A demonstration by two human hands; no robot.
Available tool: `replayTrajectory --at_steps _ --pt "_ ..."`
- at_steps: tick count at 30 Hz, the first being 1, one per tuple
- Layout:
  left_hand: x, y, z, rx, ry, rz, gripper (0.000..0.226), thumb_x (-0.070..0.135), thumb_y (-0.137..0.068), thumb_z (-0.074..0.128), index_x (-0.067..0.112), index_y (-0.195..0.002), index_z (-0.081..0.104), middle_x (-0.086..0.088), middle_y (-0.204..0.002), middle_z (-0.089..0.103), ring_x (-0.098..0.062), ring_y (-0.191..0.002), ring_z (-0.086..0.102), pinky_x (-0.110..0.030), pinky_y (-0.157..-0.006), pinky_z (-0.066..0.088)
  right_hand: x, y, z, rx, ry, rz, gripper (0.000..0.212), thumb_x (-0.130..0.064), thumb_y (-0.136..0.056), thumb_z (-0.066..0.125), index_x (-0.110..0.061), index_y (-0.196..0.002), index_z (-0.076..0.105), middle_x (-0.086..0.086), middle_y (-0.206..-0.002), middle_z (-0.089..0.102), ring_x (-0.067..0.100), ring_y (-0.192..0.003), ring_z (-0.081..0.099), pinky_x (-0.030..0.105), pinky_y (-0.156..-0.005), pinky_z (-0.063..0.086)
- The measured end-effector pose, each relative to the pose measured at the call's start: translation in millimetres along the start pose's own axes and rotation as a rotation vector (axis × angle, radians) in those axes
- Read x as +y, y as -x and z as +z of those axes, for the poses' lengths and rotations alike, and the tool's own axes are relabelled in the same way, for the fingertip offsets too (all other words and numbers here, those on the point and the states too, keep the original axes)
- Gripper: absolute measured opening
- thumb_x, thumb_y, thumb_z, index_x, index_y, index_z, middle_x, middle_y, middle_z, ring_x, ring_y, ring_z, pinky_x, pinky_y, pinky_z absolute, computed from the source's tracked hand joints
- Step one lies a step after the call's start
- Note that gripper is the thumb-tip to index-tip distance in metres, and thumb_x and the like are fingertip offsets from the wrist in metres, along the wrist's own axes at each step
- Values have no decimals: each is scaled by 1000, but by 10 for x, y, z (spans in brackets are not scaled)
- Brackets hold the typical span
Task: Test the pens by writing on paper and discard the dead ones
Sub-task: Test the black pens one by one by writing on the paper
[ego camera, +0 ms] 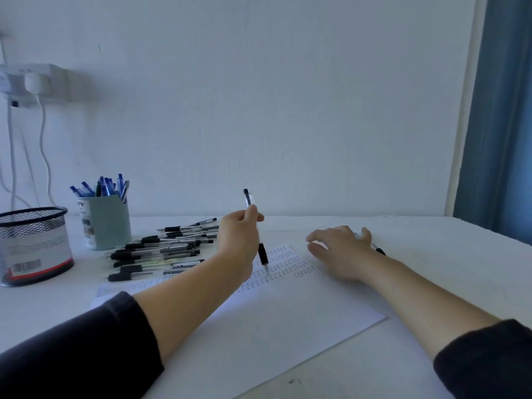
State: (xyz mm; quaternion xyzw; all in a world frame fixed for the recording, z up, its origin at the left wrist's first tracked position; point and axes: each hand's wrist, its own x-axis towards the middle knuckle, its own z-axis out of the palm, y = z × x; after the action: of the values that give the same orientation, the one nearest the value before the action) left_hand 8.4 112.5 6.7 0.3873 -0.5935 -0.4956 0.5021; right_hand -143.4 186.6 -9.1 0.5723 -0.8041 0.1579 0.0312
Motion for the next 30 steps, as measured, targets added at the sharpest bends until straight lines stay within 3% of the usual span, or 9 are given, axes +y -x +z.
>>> replayTrajectory --at_steps 3,7,9,12,18,22,24,27,30 --pt "-40 -34 0 -14 28 -1 16 22 -99 49 8 -94 56 -4 -61 49 -15 -53 46 -25 -54 42 -45 10 -14 68 -243 -67 33 -45 -98 38 -31 -123 53 -11 -122 57 15 -124 43 43 -111 21" --pt "-34 7 34 -39 167 -38 15 7 -95 52 16 -103 43 -9 -71 67 -20 -64 66 -36 -74 59 -146 23 -24 108 -531 -156 16 -42 -91 56 -29 -101 59 -9 -90 63 11 -90 59 30 -83 44" --pt "-30 11 46 -56 193 -42 16 4 -94 51 16 -101 44 -8 -70 68 -22 -66 69 -39 -79 59 -159 21 -29 160 -496 -176 6 -33 -91 60 -28 -93 61 -9 -81 62 11 -81 59 29 -76 45" --pt "-42 16 51 -119 201 -63 24 7 -95 54 13 -115 41 -12 -85 68 -22 -75 71 -38 -76 59 -110 14 -52 229 -382 -120 6 -28 -90 61 -26 -88 66 -11 -80 62 13 -85 58 34 -86 45" --pt "-80 27 40 -200 24 -99 21 20 -97 50 15 -118 49 -9 -98 59 -21 -83 61 -33 -67 55 245 -25 -164 493 -155 374 12 -22 -90 53 -18 -86 63 1 -86 63 29 -97 57 34 -82 30" --pt "-70 39 36 -219 -27 -76 11 20 -99 46 15 -97 56 -6 -92 59 -19 -78 57 -31 -63 52 543 41 -227 456 -174 689 4 -12 -85 54 -10 -82 56 8 -76 53 30 -88 48 36 -84 29" --pt "-72 39 36 -230 -38 -77 14 19 -99 46 15 -92 57 -6 -89 59 -18 -76 57 -30 -61 50 610 62 -232 401 -186 770 15 -15 -86 55 -9 -74 48 7 -72 43 31 -93 48 36 -89 30" --pt "-70 44 39 -241 -48 -74 17 18 -99 45 12 -91 60 -6 -85 59 -19 -75 57 -29 -61 49 612 51 -190 300 -170 800 17 -23 -89 53 -12 -79 45 7 -81 45 32 -103 49 37 -91 30" --pt "-65 47 36 -246 -54 -72 20 18 -99 44 10 -90 61 -6 -82 60 -19 -73 56 -29 -60 49 576 28 -150 217 -133 765 15 -20 -89 48 -14 -76 43 5 -79 48 29 -90 46 37 -85 25"
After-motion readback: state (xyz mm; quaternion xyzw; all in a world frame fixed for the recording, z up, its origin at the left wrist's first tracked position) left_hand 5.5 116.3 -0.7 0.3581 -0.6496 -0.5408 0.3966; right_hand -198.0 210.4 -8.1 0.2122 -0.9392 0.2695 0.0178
